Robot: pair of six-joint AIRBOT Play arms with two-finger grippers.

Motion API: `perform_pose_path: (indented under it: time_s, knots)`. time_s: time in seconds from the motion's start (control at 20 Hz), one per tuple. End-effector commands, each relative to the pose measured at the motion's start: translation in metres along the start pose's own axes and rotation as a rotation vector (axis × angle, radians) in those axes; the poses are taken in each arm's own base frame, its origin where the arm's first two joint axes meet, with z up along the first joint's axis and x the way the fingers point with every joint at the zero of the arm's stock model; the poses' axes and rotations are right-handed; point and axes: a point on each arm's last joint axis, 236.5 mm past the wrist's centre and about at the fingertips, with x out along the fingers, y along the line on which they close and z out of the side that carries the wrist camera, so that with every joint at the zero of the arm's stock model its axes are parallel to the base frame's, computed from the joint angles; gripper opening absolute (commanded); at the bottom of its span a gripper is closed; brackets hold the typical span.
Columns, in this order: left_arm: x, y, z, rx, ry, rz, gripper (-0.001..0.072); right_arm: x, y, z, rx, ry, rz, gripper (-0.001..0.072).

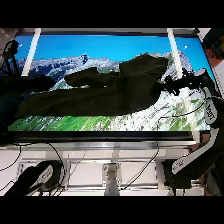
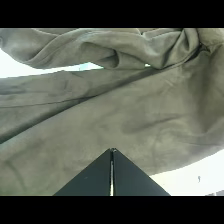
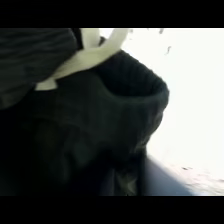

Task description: Fold the clothes and pants, and hang the long-sleeved shirts on hangers.

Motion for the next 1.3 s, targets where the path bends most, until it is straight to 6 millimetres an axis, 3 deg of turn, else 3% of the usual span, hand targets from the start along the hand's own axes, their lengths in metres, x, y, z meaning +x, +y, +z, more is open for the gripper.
perform_pose_path:
  time_s: [0.0, 0.1, 0.2, 0.3, 0.45, 0.55, 0.75, 1.0, 1.1, 1.25]
  knots:
    - [0.0, 0.0, 0.0, 0.001, -0.001, 0.0, 0.0007, 0.002, 0.006, 0.001, -0.01, -0.015, -0.002, 0.0026]
    - [0.0, 0.0, 0.0, 0.001, -0.001, 0.0, 0.0008, -0.011, 0.001, -0.007, -0.035, 0.003, -0.048, 0.0025]
    - [0.0, 0.0, 0.002, 0.001, -0.009, 0.002, 0.0008, -0.042, -0.017, -0.006, -0.05, -0.037, -0.175, 0.0025]
    - [0.0, 0.001, 0.007, 0.0, -0.029, 0.006, 0.0008, -0.084, -0.046, -0.017, -0.039, -0.028, -0.31, 0.0025]
    - [0.0, 0.001, 0.01, -0.001, -0.042, 0.005, 0.0008, -0.138, -0.099, -0.053, 0.084, 0.018, -0.491, 0.0025]
    - [0.0, -0.001, 0.01, -0.005, -0.043, -0.002, 0.0008, -0.161, -0.124, -0.07, 0.166, 0.009, -0.535, 0.0026]
    - [-0.001, -0.013, 0.013, -0.033, -0.055, -0.055, 0.0008, -0.176, -0.167, -0.118, 0.285, 0.086, -0.602, 0.0026]
    - [0.001, -0.033, 0.008, -0.035, -0.032, -0.117, 0.0007, -0.163, -0.208, -0.17, 0.393, 0.142, -0.666, 0.0027]
    - [0.007, -0.039, 0.001, 0.01, -0.004, -0.108, 0.0007, -0.168, -0.223, -0.175, 0.438, 0.119, -0.688, 0.0027]
    - [0.028, -0.048, -0.005, 0.035, 0.033, -0.12, 0.0008, -0.182, -0.23, -0.161, 0.458, 0.053, -0.677, 0.0029]
